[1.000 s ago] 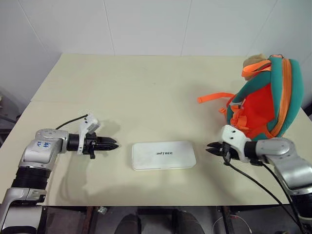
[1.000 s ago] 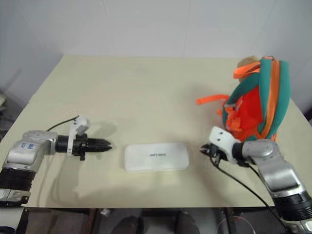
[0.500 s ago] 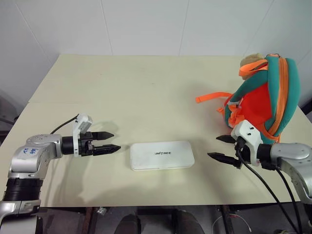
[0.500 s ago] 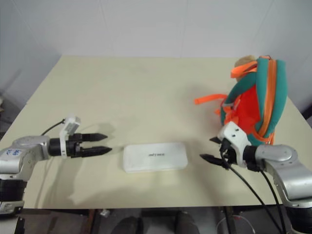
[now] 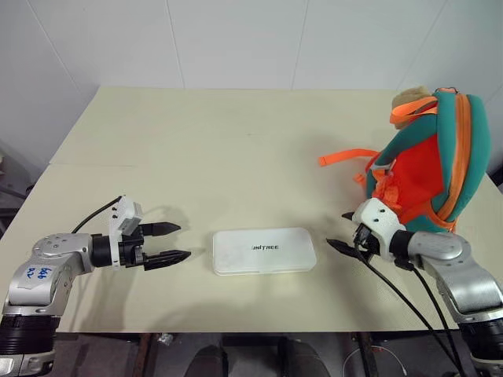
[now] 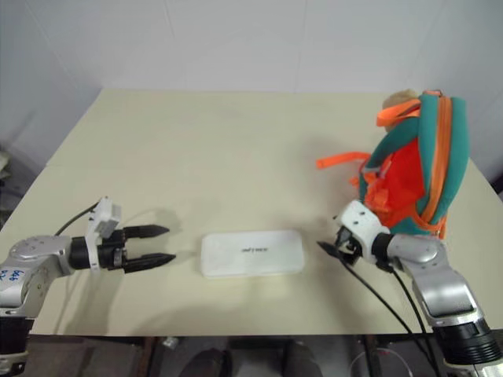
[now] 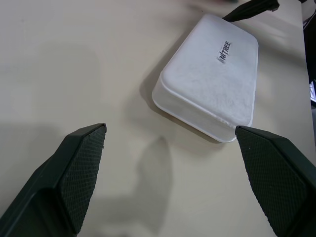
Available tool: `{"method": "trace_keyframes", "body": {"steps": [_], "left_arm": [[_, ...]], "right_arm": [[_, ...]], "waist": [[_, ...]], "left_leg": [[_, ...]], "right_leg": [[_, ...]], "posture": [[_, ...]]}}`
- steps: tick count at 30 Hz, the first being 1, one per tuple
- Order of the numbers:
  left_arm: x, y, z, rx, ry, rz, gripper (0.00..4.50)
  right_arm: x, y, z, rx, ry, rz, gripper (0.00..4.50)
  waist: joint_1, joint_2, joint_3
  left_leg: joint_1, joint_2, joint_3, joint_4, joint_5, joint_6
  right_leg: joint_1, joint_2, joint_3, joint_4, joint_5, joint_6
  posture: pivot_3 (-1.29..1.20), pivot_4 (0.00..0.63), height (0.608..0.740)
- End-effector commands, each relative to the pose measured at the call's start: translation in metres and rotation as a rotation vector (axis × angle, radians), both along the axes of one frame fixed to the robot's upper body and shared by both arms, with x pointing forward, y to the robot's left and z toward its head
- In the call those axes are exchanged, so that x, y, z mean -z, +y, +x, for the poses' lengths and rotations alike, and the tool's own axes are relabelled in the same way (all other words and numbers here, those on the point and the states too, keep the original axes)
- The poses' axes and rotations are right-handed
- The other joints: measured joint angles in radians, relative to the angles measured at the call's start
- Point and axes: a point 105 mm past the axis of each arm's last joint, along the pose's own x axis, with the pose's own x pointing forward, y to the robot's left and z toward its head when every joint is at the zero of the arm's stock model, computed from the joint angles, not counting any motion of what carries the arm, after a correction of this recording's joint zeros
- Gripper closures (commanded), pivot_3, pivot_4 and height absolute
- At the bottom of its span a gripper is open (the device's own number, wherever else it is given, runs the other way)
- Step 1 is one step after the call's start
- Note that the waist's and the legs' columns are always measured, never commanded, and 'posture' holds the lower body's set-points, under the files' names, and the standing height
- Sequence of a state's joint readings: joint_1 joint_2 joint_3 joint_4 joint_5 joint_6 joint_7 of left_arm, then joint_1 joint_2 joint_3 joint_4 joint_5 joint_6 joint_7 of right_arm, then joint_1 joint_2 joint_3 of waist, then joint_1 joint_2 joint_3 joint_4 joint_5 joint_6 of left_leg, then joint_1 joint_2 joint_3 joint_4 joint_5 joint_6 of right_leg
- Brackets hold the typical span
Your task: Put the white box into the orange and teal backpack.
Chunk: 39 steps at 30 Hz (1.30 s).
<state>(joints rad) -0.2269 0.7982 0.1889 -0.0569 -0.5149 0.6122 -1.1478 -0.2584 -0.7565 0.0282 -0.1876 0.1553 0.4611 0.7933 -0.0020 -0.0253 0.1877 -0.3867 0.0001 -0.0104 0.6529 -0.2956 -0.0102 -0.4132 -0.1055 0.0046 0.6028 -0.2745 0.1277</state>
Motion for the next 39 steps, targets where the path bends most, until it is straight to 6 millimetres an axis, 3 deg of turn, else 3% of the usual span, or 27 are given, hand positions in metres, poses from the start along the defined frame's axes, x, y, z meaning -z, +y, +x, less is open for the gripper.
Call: {"method": "trace_keyframes", "body": {"steps": [1, 5, 12, 16, 20, 27, 39], "left_arm": [[0.003, -0.009, -0.007, -0.001, 0.145, -0.017, 0.03], [0.01, -0.011, -0.011, -0.024, 0.273, -0.026, 0.03], [0.012, -0.025, -0.01, -0.032, 0.384, -0.11, 0.03], [0.002, -0.035, -0.008, -0.017, 0.426, -0.218, 0.03], [0.011, -0.041, -0.009, -0.02, 0.495, -0.211, 0.03], [0.024, -0.046, -0.01, -0.027, 0.55, -0.195, 0.03], [0.019, -0.067, 0.002, -0.024, 0.583, -0.355, 0.03]], "right_arm": [[-0.006, 0.005, 0.006, -0.006, -0.064, -0.02, 0.0], [0.0, 0.003, 0.009, 0.002, -0.07, -0.052, 0.0], [-0.001, 0.017, 0.006, -0.055, -0.07, -0.025, 0.0], [-0.001, 0.02, 0.006, -0.068, -0.071, -0.02, 0.0], [-0.001, 0.023, 0.006, -0.08, -0.069, -0.018, 0.0], [-0.001, 0.029, 0.003, -0.102, -0.065, -0.006, 0.0], [0.001, 0.034, -0.003, -0.12, -0.058, 0.0, 0.0]], "waist": [[-0.001, 0.0, 0.0], [-0.001, 0.0, 0.0], [0.0, 0.0, 0.0], [0.0, 0.0, 0.0], [-0.002, 0.0, 0.0], [-0.001, 0.0, 0.0], [0.001, 0.0, 0.0]], "left_leg": [[0.0, 0.0, 0.0, 0.0, 0.0, 0.0], [0.0, -0.003, 0.0, 0.0, 0.0, 0.0], [0.001, -0.002, -0.001, 0.001, 0.001, -0.001], [0.002, -0.002, -0.001, 0.001, 0.002, -0.002], [0.002, -0.002, -0.001, 0.001, 0.002, -0.003], [0.002, -0.002, -0.001, 0.0, 0.002, -0.003], [0.002, -0.003, -0.003, 0.001, 0.003, -0.005]], "right_leg": [[0.0, 0.0, 0.0, 0.0, 0.0, 0.0], [0.0, 0.002, 0.0, 0.004, 0.0, 0.0], [0.0, 0.005, 0.0, 0.003, 0.0, 0.0], [0.0, 0.005, 0.0, 0.005, 0.0, 0.0], [0.0, 0.005, 0.0, 0.005, 0.0, 0.0], [0.0, 0.005, 0.0, 0.004, 0.0, 0.0], [0.0, 0.005, 0.0, 0.005, 0.0, 0.0]], "posture": [[0.0, 0.15, 0.74], [0.0, 0.15, 0.74], [0.0, 0.15, 0.74], [0.0, 0.15, 0.74], [0.0, 0.15, 0.74], [0.0, 0.15, 0.74], [0.0, 0.15, 0.74]]}}
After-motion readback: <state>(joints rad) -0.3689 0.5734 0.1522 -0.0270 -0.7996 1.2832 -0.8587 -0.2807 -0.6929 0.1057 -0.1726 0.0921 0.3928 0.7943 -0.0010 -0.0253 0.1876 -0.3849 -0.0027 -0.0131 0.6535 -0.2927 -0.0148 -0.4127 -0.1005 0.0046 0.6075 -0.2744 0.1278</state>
